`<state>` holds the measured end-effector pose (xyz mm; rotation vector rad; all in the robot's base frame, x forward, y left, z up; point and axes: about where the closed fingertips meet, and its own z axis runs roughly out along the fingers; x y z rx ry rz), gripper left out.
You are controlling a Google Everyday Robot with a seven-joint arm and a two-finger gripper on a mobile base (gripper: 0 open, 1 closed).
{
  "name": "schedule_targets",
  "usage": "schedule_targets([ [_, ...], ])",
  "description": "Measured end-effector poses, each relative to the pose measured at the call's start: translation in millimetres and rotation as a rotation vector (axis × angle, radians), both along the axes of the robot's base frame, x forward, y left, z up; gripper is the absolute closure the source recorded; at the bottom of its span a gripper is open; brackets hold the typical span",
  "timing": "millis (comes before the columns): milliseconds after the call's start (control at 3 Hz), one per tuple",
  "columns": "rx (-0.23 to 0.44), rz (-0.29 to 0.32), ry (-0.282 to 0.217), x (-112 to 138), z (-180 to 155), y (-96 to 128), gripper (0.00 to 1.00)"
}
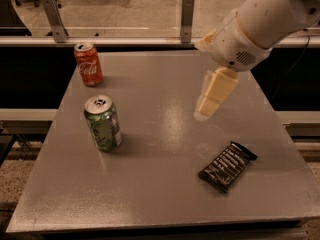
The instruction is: Knock green can over
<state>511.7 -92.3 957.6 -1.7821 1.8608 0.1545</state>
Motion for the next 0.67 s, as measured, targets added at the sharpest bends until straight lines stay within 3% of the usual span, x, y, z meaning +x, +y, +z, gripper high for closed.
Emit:
schedule_targets([
  [333, 0.098, 0.104, -0.006, 1.7, -6.9, 55.5, 0.0],
  [667, 0.143, 0.155, -0.002, 3.2, -16.2, 85.8, 0.0],
])
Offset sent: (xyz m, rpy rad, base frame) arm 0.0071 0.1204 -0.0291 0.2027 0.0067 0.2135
